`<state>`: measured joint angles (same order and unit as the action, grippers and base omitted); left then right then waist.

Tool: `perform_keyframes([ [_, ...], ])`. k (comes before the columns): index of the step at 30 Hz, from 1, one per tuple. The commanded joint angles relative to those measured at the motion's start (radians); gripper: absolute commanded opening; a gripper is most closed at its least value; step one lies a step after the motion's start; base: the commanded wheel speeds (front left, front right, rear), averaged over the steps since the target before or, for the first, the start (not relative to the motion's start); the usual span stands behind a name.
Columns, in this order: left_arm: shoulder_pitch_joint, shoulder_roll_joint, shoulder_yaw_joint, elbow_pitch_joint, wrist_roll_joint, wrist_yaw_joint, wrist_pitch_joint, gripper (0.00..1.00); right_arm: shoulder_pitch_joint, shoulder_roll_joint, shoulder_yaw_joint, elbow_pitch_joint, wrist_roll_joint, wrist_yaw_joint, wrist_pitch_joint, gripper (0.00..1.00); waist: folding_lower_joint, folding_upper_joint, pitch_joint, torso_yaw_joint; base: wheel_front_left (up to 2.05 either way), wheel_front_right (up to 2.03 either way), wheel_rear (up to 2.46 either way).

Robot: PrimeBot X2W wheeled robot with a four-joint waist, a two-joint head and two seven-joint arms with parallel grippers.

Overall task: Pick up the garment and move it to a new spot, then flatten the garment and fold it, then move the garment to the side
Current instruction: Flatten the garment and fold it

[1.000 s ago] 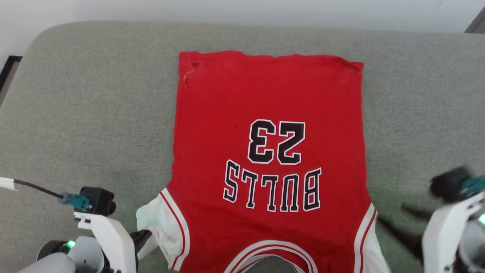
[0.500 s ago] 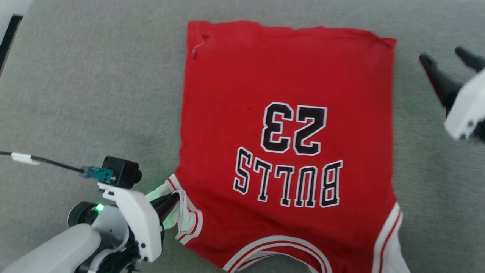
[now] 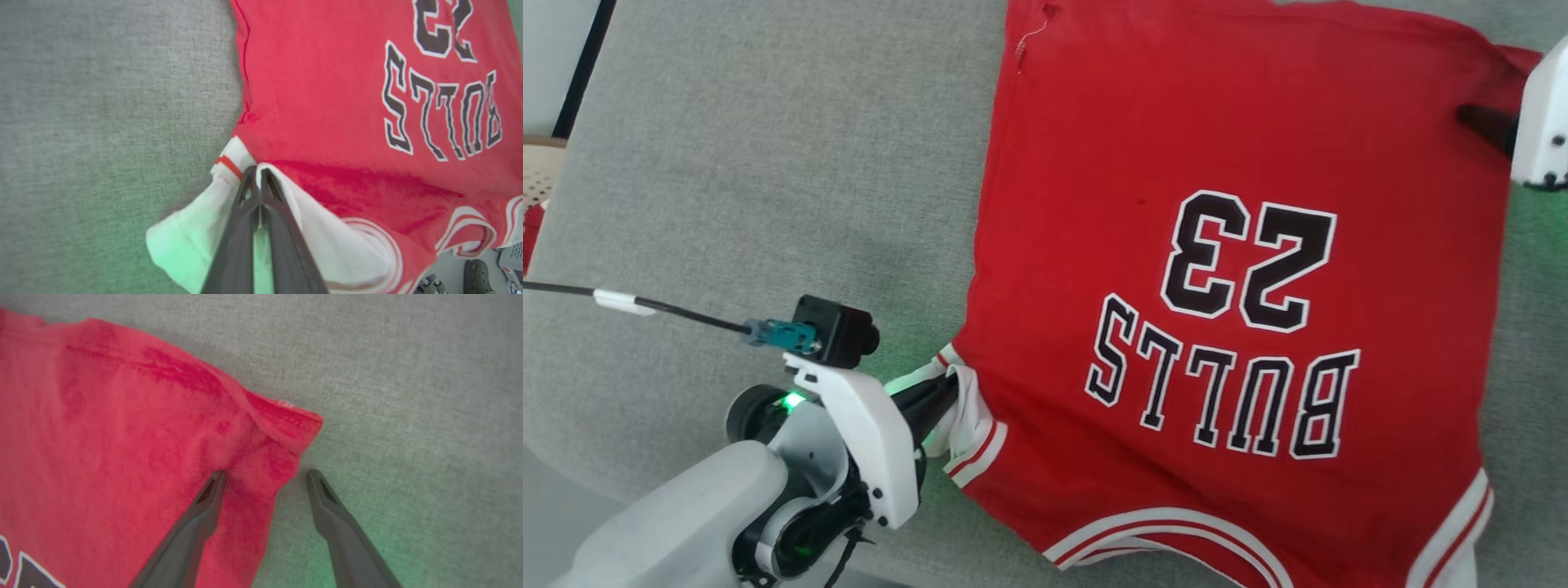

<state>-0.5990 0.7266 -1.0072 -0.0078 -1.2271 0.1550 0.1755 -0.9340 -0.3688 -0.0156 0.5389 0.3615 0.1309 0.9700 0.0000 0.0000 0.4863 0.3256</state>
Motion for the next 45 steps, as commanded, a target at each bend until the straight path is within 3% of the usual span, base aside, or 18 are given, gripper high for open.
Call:
perform_keyframes([
  [1, -0.016, -0.005, 0.0, 0.005, 0.003, -0.004, -0.002, 0.0, 0.026, 0.011, 0.002, 0.044, 0.005, 0.0, 0.016, 1.0, 0.0, 0.0, 0.015, 0.016, 0.0, 0.0, 0.0],
  [5, -0.021, -0.027, -0.002, 0.027, 0.001, -0.018, -0.008, 0.0, 0.056, 0.034, 0.021, 0.178, 0.013, 0.0, 0.101, 1.0, 0.0, 0.0, 0.023, 0.031, 0.0, 0.0, 0.0],
  [6, -0.021, -0.03, -0.004, 0.033, 0.001, -0.02, -0.009, 0.0, 0.066, 0.035, 0.034, 0.199, 0.019, 0.0, 0.122, 0.7, 0.0, 0.0, 0.022, 0.032, 0.0, 0.0, 0.0],
  [7, -0.022, -0.033, -0.003, 0.038, -0.001, -0.022, -0.009, 0.0, 0.072, 0.032, 0.045, 0.204, 0.021, 0.0, 0.129, 0.0, 0.0, 0.0, 0.021, 0.032, 0.0, 0.0, 0.0],
  [18, 0.019, 0.022, 0.021, 0.06, -0.022, -0.014, -0.029, 0.0, 0.062, -0.058, 0.169, 0.006, 0.147, 0.0, 0.099, 0.0, 0.0, 0.0, -0.052, -0.054, 0.0, 0.0, 0.0],
  [29, 0.076, 0.118, 0.039, 0.01, -0.049, 0.029, -0.025, 0.0, 0.326, -0.123, 0.195, -0.371, 0.324, 0.0, 0.156, 0.0, 0.0, 0.0, -0.133, -0.171, 0.0, 0.0, 0.0],
  [38, 0.092, 0.156, 0.042, -0.028, -0.052, 0.046, -0.013, 0.0, 0.625, -0.081, 0.105, -0.649, 0.334, 0.0, 0.227, 0.0, 0.0, 0.0, -0.162, -0.224, 0.0, 0.0, 0.0],
  [45, 0.075, 0.148, 0.037, -0.036, -0.045, 0.048, 0.001, 0.0, 0.828, 0.02, 0.032, -0.722, 0.259, 0.0, 0.143, 0.0, 0.0, 0.0, -0.165, -0.221, 0.0, 0.0, 0.0],
])
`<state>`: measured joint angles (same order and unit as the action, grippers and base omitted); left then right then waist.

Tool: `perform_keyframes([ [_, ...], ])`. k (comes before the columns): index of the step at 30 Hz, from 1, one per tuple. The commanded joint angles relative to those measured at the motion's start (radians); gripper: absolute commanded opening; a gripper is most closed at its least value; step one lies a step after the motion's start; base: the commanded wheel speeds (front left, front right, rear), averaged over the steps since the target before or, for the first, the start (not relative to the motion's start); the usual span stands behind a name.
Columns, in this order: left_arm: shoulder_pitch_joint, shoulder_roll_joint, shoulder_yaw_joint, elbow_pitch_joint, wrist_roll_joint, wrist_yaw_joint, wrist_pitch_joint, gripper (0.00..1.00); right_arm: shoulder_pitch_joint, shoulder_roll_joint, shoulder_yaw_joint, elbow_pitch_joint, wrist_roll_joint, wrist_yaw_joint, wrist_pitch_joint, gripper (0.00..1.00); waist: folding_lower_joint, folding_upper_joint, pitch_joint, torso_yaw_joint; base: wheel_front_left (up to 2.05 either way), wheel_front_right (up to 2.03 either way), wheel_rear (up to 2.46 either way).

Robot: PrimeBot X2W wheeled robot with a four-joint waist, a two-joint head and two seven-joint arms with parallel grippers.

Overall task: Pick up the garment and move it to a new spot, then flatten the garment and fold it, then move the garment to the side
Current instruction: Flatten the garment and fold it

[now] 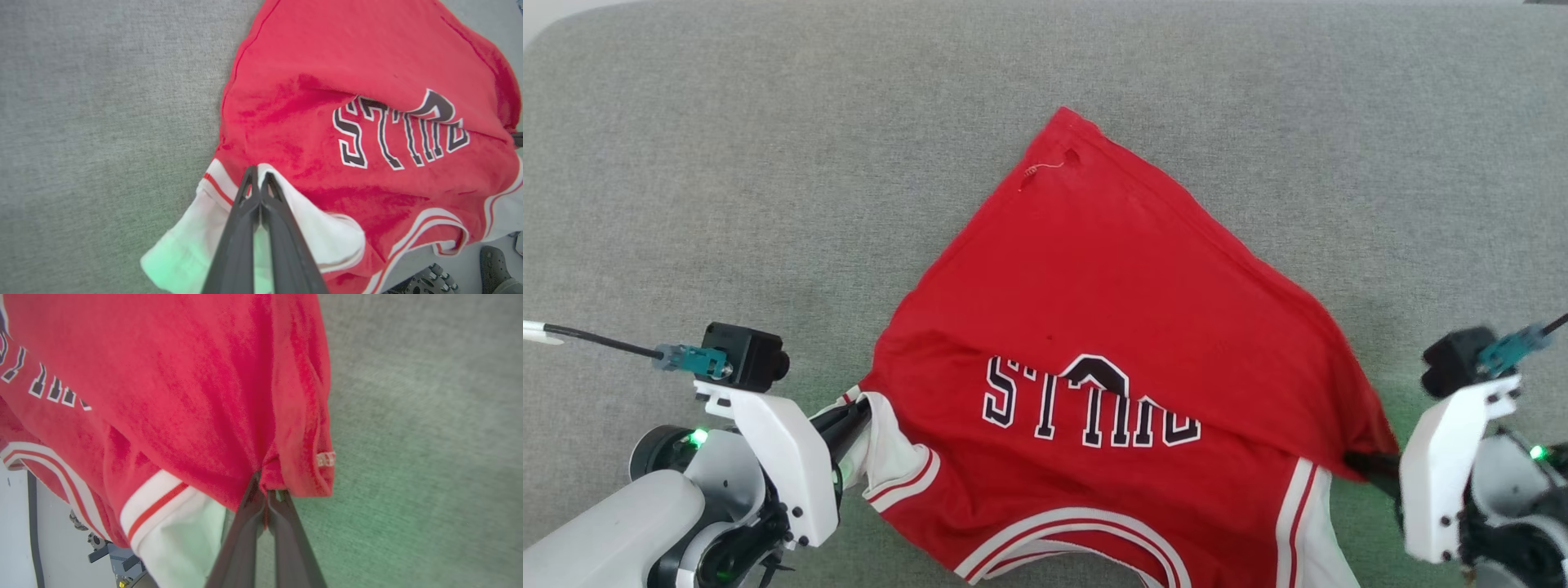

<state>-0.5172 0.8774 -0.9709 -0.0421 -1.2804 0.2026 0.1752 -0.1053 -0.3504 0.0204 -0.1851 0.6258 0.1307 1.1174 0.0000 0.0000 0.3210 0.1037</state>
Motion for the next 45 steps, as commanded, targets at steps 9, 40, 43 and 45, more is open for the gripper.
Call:
perform_keyframes([
  [9, 0.011, -0.014, -0.006, 0.015, -0.001, -0.01, -0.004, 0.0, 0.015, 0.007, 0.022, 0.093, -0.068, -0.001, -0.171, 1.0, 0.0, 0.0, -0.027, 0.01, 0.0, 0.0, 0.0],
  [40, -0.139, -0.183, -0.051, 0.056, 0.082, -0.096, 0.015, 0.0, -0.645, -0.098, 0.274, 0.344, -0.071, 0.0, -0.39, 1.0, 0.0, 0.0, 0.083, 0.273, 0.0, 0.0, 0.0],
  [43, -0.162, -0.215, -0.06, 0.08, 0.088, -0.118, 0.018, 0.0, -0.724, -0.117, 0.342, 0.473, -0.054, 0.0, -0.396, 1.0, 0.0, 0.0, 0.101, 0.315, 0.0, 0.0, 0.0],
  [45, -0.179, -0.239, -0.066, 0.097, 0.095, -0.132, 0.018, 0.0, -0.769, -0.129, 0.384, 0.551, -0.042, 0.0, -0.401, 1.0, 0.0, 0.0, 0.113, 0.343, 0.0, 0.0, 0.0],
])
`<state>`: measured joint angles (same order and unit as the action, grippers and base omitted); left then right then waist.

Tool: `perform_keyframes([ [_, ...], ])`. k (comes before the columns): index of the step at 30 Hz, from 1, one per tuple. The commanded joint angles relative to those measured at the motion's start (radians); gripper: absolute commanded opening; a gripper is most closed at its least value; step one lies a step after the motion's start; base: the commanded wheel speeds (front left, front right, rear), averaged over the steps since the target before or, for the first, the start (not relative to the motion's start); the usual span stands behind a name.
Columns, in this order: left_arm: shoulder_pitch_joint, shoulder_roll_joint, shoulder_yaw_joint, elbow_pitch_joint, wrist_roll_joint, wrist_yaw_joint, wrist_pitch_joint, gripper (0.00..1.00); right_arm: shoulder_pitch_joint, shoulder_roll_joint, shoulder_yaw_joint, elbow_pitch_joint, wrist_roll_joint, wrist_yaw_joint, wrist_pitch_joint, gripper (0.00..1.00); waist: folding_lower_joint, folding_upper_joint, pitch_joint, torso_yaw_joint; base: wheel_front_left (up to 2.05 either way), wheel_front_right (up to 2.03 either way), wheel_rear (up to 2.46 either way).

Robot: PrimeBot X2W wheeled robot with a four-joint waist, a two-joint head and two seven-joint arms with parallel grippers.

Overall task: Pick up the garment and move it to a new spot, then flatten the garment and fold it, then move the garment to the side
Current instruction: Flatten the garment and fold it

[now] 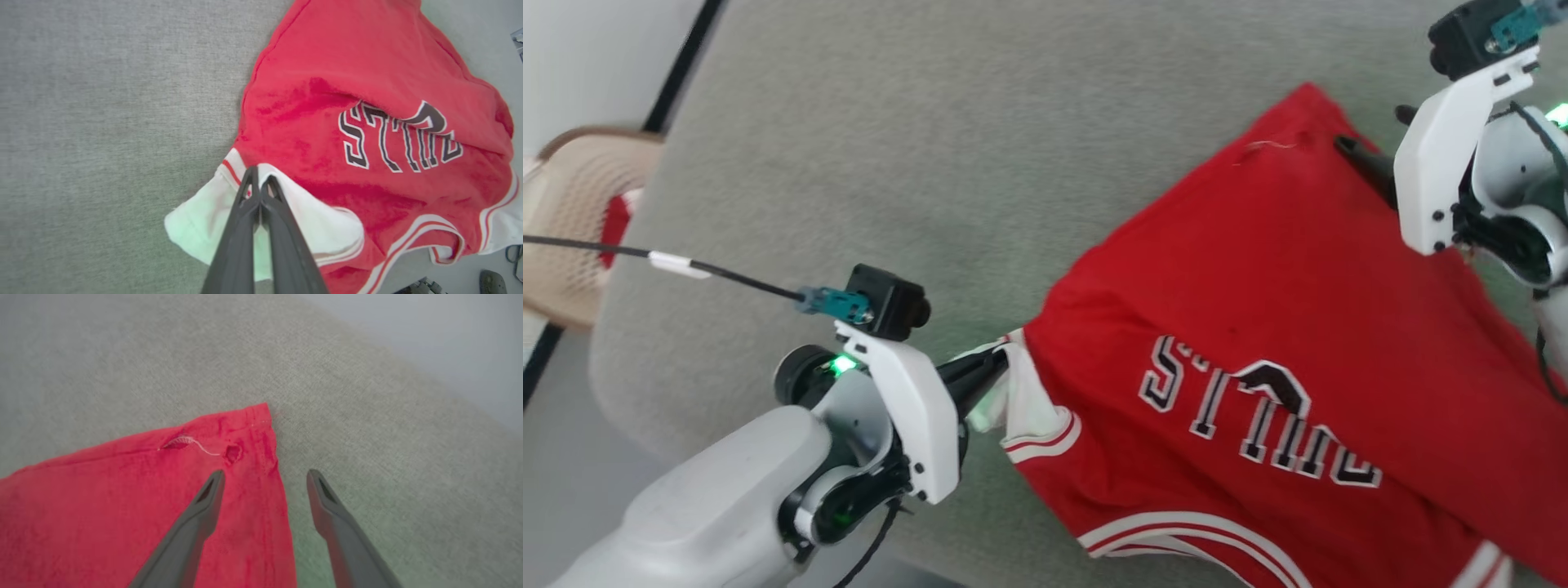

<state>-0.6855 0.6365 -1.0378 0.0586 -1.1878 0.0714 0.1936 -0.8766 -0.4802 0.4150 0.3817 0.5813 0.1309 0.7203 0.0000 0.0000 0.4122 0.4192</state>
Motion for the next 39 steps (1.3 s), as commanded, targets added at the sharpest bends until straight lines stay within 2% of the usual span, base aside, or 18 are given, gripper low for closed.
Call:
perform_keyframes([
  [1, -0.017, -0.01, -0.003, 0.004, 0.003, -0.007, 0.001, 0.0, -0.015, -0.003, 0.014, 0.019, 0.008, 0.0, 0.0, 1.0, 0.0, 0.0, 0.028, 0.041, 0.0, 0.0, 0.0],
  [6, -0.039, -0.06, -0.017, 0.049, 0.012, -0.037, -0.001, 0.0, -0.076, -0.031, 0.142, 0.182, 0.036, 0.0, 0.042, 1.0, 0.0, 0.0, 0.052, 0.095, 0.0, 0.0, 0.0],
  [11, -0.048, -0.092, -0.022, 0.092, 0.005, -0.061, -0.01, 0.0, -0.037, -0.017, 0.273, 0.337, 0.089, 0.0, 0.12, 1.0, 0.0, 0.0, 0.059, 0.117, 0.0, 0.0, 0.0],
  [13, -0.048, -0.096, -0.02, 0.106, 0.002, -0.066, -0.012, 0.0, -0.015, -0.012, 0.328, 0.363, 0.127, 0.003, 0.168, 1.0, 0.0, 0.0, 0.059, 0.118, 0.0, 0.0, 0.0],
  [14, -0.047, -0.097, -0.02, 0.113, 0.0, -0.07, -0.012, 0.0, -0.01, -0.016, 0.347, 0.366, 0.152, 0.004, 0.187, 0.34, 0.0, 0.0, 0.058, 0.117, 0.0, 0.0, 0.0],
  [15, -0.047, -0.095, -0.017, 0.12, -0.003, -0.07, -0.013, 0.0, -0.018, -0.024, 0.362, 0.364, 0.166, 0.004, 0.191, 0.0, 0.0, 0.0, 0.056, 0.113, 0.0, 0.0, 0.0],
  [21, -0.066, -0.059, 0.007, 0.145, -0.021, -0.075, -0.002, 0.0, -0.136, -0.093, 0.361, 0.28, 0.22, 0.0, 0.058, 0.0, 0.0, 0.0, 0.026, 0.061, 0.0, 0.0, 0.0],
  [28, -0.147, 0.052, 0.06, 0.14, -0.019, -0.047, 0.054, 0.0, -0.186, -0.162, 0.359, 0.156, 0.267, 0.0, -0.068, 0.0, 0.0, 0.0, -0.039, -0.041, 0.0, 0.0, 0.0],
  [32, -0.214, 0.122, 0.082, 0.139, -0.011, -0.036, 0.116, 0.0, -0.166, -0.199, 0.35, 0.098, 0.284, 0.0, -0.106, 0.0, 0.0, 0.0, -0.087, -0.104, 0.0, 0.0, 0.0],
  [39, -0.326, 0.196, 0.101, 0.154, 0.016, -0.044, 0.207, 0.0, -0.13, -0.234, 0.288, 0.008, 0.281, 0.0, -0.142, 0.0, 0.0, 0.0, -0.154, -0.184, 0.0, 0.0, 0.0],
])
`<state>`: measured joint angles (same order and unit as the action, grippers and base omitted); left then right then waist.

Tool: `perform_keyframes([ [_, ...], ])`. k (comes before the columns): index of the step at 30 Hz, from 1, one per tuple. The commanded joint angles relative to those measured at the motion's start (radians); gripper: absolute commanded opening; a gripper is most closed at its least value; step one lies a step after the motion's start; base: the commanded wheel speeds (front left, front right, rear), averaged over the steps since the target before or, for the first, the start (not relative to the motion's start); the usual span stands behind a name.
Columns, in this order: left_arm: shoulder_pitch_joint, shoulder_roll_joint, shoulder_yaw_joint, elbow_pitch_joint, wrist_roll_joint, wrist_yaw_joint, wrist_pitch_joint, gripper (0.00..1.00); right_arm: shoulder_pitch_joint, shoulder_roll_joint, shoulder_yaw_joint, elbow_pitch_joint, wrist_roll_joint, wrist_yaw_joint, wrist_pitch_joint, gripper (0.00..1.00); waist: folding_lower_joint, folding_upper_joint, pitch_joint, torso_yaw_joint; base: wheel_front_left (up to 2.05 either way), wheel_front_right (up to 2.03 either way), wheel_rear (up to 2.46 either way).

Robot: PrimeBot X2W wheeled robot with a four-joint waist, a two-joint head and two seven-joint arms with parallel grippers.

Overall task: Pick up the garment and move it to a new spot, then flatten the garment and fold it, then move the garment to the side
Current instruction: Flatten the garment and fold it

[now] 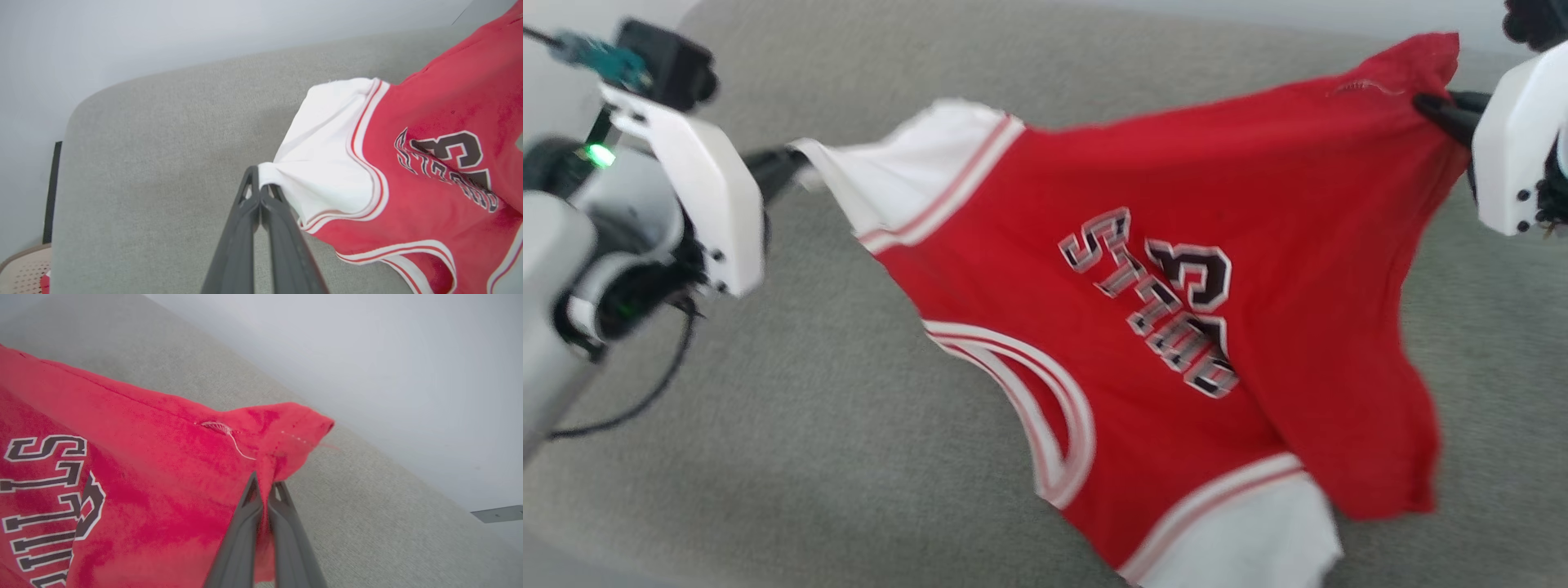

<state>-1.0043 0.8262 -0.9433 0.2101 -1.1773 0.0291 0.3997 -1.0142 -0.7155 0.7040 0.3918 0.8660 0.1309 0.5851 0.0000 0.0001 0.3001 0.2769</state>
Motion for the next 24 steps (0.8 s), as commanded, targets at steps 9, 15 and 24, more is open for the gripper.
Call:
perform_keyframes([
  [9, -0.167, 0.013, 0.011, 0.077, 0.051, -0.035, 0.087, 0.0, 0.08, -0.017, -0.166, -0.141, -0.032, 0.0, 0.032, 0.0, 0.0, -0.0001, -0.12, -0.125, 0.0, 0.0, 0.0],
  [15, -0.257, -0.022, 0.006, 0.14, 0.109, -0.06, 0.08, 0.0, 0.106, 0.019, -0.294, -0.221, -0.1, 0.0, 0.076, 0.0, 0.0, -0.0001, -0.126, -0.161, 0.0, 0.0, 0.0],
  [24, -0.476, -0.147, 0.031, 0.355, 0.282, -0.09, -0.172, 0.0, -0.056, 0.19, -0.396, -0.089, -0.305, 0.0, -0.039, 0.0, 0.0, -0.0001, 0.003, -0.206, 0.0, 0.0, 0.0],
])
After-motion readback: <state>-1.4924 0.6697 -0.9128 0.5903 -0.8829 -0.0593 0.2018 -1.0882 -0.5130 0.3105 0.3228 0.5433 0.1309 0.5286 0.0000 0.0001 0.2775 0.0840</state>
